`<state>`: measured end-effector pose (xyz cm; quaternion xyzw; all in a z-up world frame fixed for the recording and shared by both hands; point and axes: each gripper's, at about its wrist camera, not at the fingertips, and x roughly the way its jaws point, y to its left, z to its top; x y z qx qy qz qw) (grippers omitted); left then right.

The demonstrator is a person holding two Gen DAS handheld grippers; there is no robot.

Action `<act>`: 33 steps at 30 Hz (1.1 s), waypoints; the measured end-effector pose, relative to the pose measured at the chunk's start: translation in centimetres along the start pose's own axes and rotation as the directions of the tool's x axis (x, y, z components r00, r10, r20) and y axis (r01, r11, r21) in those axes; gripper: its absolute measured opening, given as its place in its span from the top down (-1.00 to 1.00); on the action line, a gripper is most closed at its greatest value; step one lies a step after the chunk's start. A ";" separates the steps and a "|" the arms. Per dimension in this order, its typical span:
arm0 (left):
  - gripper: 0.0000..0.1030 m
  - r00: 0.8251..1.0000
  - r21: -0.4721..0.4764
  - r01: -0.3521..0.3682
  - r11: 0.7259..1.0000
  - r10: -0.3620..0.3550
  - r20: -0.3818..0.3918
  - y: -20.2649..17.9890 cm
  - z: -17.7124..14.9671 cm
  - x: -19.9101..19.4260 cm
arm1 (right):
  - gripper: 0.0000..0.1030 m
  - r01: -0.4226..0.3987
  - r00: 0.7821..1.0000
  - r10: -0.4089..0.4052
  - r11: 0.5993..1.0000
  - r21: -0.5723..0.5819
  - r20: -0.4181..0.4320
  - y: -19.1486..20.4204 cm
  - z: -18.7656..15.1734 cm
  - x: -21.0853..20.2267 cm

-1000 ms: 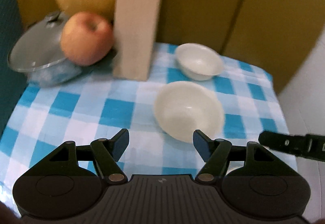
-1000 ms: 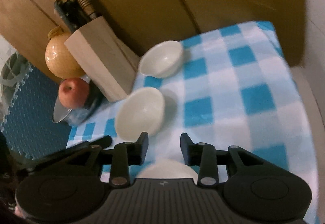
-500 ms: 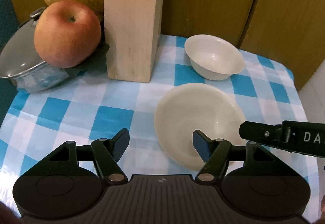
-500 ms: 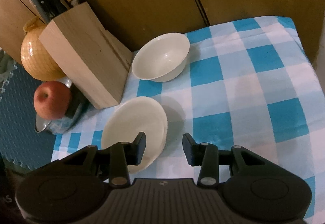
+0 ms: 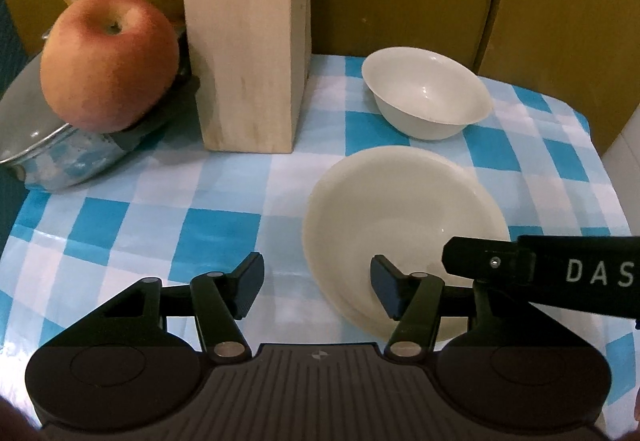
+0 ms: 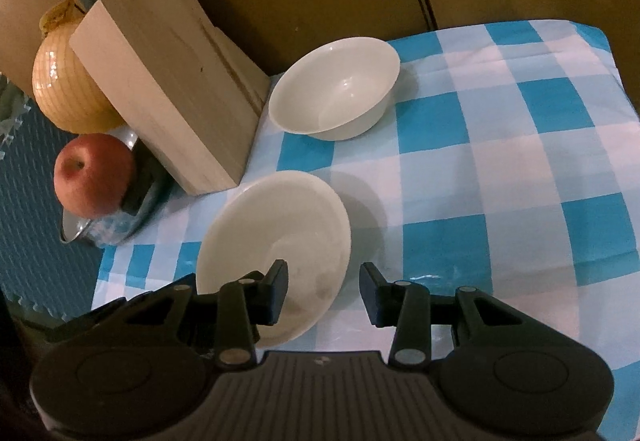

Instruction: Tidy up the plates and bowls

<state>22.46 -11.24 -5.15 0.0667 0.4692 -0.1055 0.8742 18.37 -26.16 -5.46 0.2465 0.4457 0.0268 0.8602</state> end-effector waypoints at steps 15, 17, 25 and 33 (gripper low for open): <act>0.20 1.000 0.068 0.003 0.998 -0.004 0.016 -1.5 -0.5 -0.3 | 0.83 -0.003 1.000 0.003 0.999 -0.050 0.000 0.5 -0.3 -0.1; 0.18 0.999 0.076 -0.004 0.997 0.001 0.038 -1.5 -0.6 -1.0 | 0.83 -0.010 1.000 0.010 0.999 -0.052 0.007 0.6 -0.3 -0.5; 0.15 0.997 0.092 -0.003 0.996 -0.004 0.076 -1.9 -0.7 -2.7 | 0.82 -0.022 0.999 0.024 0.998 -0.059 0.025 1.1 -0.7 -1.9; 0.14 0.993 0.111 -0.012 0.994 -0.001 0.115 -2.3 -1.3 -4.4 | 0.82 -0.029 0.998 0.032 0.997 -0.073 0.050 1.4 -1.3 -3.6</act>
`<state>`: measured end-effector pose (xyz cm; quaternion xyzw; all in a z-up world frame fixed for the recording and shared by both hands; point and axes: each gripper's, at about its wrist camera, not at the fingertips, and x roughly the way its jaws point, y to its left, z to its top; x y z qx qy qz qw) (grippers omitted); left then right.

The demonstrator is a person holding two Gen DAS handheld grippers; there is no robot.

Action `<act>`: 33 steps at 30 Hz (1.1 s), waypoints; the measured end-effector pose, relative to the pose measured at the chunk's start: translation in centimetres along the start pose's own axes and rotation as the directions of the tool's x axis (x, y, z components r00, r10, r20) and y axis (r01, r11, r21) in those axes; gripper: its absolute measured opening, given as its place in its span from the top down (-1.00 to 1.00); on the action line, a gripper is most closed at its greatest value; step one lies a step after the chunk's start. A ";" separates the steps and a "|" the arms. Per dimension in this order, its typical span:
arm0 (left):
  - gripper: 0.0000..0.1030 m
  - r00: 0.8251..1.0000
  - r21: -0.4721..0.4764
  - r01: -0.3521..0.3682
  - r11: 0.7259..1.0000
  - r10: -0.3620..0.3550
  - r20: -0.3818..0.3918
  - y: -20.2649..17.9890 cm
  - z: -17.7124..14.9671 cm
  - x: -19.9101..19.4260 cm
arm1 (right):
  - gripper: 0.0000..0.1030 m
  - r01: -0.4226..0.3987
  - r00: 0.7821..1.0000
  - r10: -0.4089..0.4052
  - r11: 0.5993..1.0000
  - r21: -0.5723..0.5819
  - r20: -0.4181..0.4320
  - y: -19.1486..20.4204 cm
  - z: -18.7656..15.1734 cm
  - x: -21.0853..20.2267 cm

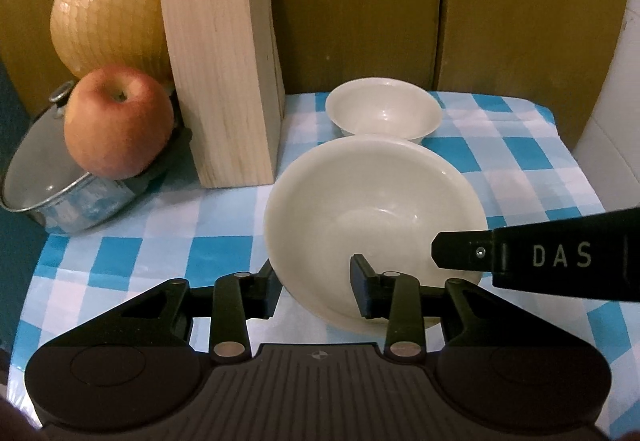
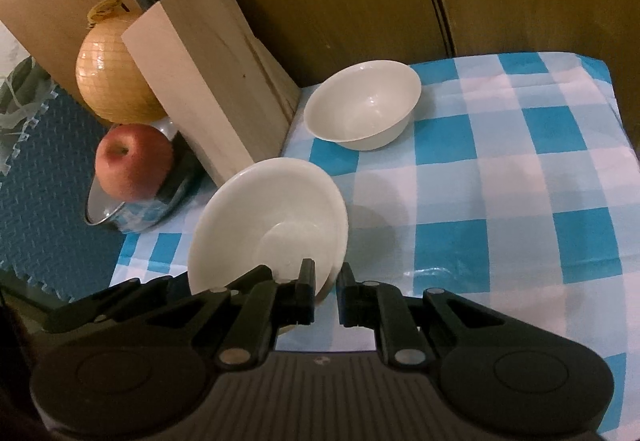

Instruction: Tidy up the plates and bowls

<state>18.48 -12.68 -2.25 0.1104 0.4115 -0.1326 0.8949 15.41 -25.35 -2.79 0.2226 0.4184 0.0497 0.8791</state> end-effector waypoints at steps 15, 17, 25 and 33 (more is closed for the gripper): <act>0.14 0.999 0.016 0.012 1.000 -0.013 0.053 -0.2 -0.4 -2.3 | 0.81 -0.010 1.000 0.011 0.999 -0.031 0.029 0.5 -1.1 -2.1; 0.13 0.998 0.019 0.016 1.000 -0.017 0.058 -0.3 -0.6 -2.8 | 0.81 -0.012 0.999 0.013 0.999 -0.034 0.030 0.6 -1.3 -2.5; 0.12 0.996 0.036 0.011 0.999 -0.015 0.088 -0.8 -1.2 -4.4 | 0.80 -0.017 0.999 0.019 0.999 -0.039 0.047 0.8 -2.2 -4.0; 0.11 0.995 0.057 0.018 0.998 -0.024 0.098 -1.5 -1.8 -5.5 | 0.79 -0.021 0.999 0.023 0.999 -0.038 0.049 0.6 -3.2 -5.2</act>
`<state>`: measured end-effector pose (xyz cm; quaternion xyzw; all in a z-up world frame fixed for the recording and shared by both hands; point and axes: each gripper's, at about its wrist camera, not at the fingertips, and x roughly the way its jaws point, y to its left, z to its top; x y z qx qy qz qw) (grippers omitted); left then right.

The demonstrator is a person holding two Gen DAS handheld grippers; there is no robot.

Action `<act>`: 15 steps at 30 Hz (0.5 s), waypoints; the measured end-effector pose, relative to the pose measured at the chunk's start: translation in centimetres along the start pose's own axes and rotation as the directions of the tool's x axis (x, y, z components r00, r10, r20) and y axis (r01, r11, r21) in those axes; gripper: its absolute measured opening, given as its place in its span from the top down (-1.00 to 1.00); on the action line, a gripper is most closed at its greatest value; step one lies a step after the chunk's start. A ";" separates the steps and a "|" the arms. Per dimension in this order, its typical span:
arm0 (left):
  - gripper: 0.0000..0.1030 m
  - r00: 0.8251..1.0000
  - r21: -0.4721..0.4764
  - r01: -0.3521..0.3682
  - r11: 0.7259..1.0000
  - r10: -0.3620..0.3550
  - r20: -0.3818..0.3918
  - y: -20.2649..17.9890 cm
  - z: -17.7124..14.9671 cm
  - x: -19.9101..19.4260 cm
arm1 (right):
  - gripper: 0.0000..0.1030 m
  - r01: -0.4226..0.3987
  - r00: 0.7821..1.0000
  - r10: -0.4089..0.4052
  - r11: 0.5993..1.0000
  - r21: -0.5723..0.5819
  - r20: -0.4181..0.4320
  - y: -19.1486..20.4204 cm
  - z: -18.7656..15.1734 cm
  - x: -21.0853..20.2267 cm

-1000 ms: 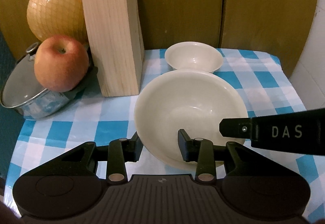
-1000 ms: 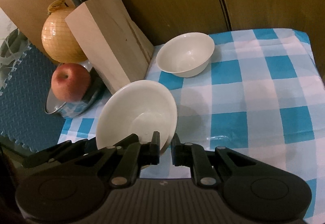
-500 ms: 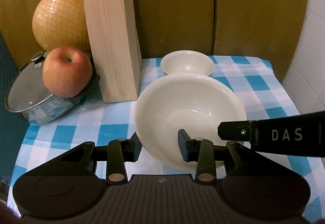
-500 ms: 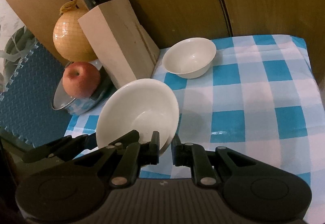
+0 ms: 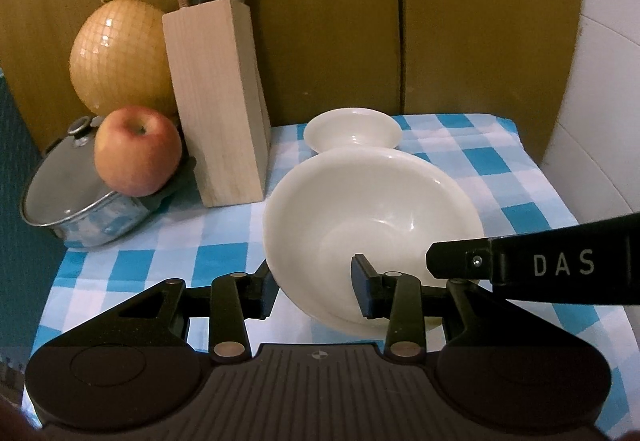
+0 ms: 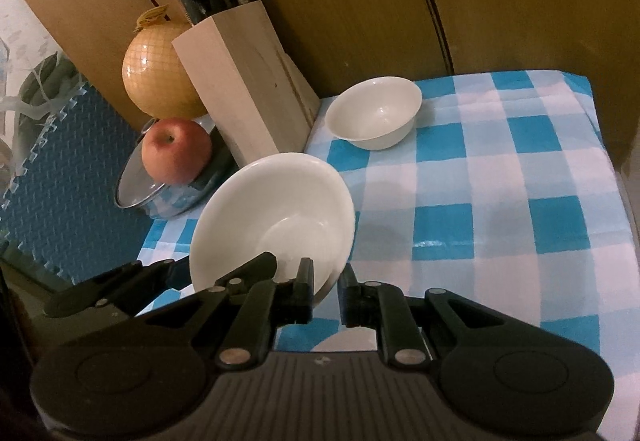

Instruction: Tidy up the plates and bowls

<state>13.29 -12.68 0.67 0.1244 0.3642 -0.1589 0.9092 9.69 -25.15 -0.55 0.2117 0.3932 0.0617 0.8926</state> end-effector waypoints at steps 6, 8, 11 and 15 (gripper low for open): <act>0.06 1.000 0.022 0.011 1.000 -0.011 0.011 -0.7 -0.5 -1.0 | 0.78 0.000 1.000 0.000 1.000 0.004 0.003 -0.2 -0.9 -1.1; 0.06 1.000 0.031 0.012 0.999 -0.012 0.013 -1.0 -0.8 -1.2 | 0.77 0.001 1.000 -0.001 1.000 0.005 0.003 -0.3 -1.2 -1.4; 0.04 1.000 0.048 0.014 0.999 -0.014 0.011 -1.4 -1.1 -1.5 | 0.76 0.001 1.000 -0.001 1.000 0.009 -0.002 -0.4 -1.8 -1.9; 0.03 1.000 0.069 0.018 0.997 -0.019 0.009 -2.0 -1.7 -1.9 | 0.75 0.005 1.000 -0.005 1.000 0.007 -0.004 -0.6 -2.6 -2.5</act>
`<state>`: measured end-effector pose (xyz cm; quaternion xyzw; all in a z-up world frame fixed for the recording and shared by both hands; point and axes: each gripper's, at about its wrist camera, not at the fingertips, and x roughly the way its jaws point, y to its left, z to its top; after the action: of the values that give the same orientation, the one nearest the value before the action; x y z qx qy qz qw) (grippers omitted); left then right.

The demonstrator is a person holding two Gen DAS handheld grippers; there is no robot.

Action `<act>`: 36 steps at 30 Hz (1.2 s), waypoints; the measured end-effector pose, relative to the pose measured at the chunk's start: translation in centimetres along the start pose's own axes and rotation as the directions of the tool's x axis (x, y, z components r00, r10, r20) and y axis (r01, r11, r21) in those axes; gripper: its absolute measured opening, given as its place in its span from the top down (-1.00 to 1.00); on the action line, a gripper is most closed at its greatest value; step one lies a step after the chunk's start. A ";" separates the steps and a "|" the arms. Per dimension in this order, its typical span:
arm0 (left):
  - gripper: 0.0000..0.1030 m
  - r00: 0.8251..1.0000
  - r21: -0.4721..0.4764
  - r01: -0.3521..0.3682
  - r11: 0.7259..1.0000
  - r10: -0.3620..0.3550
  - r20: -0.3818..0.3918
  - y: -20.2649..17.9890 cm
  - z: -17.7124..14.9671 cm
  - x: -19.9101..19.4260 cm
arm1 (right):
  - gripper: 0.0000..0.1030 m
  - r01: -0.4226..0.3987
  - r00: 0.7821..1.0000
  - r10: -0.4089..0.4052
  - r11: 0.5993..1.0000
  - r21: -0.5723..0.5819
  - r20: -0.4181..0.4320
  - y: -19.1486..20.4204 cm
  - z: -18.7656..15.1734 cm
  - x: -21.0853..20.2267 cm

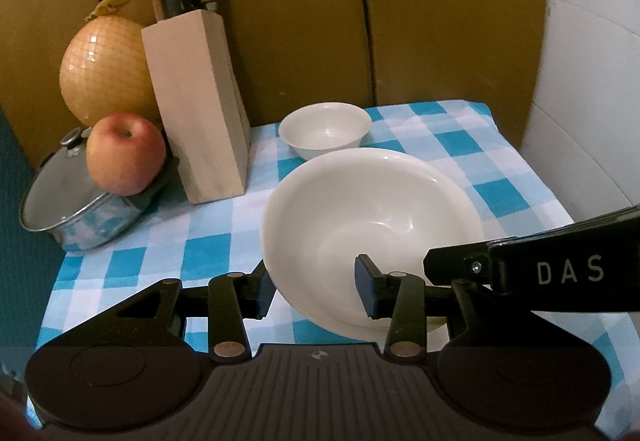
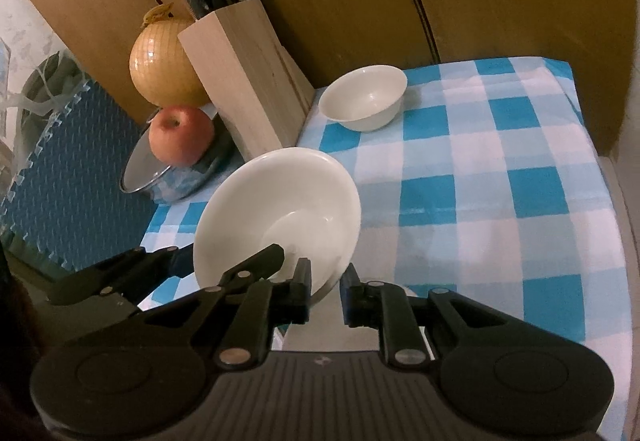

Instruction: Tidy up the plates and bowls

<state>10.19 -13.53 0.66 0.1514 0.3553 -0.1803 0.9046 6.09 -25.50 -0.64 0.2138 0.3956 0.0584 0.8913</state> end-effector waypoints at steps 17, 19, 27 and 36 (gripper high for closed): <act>0.01 0.998 0.069 0.035 0.997 -0.031 -0.059 -2.2 -2.2 -0.3 | 0.72 0.023 0.999 -0.023 1.000 -0.003 -0.040 -1.1 -2.9 -1.3; 0.01 0.997 0.073 0.037 0.997 -0.032 -0.068 -2.3 -2.4 -0.2 | 0.72 0.024 0.999 -0.025 1.000 -0.003 -0.048 -1.1 -3.1 -1.2; 0.01 0.996 0.093 0.042 0.995 -0.034 -0.083 -2.8 -2.7 -0.1 | 0.71 0.029 0.998 -0.029 1.000 0.001 -0.063 -1.5 -3.6 -1.2; 0.01 0.995 0.102 0.046 0.994 -0.037 -0.092 -2.9 -3.0 -0.2 | 0.70 0.030 0.997 -0.030 1.000 0.000 -0.072 -1.5 -3.8 -1.2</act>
<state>7.07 -14.89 -1.74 0.1990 0.3888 -0.2104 0.8746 2.39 -25.88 -2.76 0.2062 0.4307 0.0523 0.8771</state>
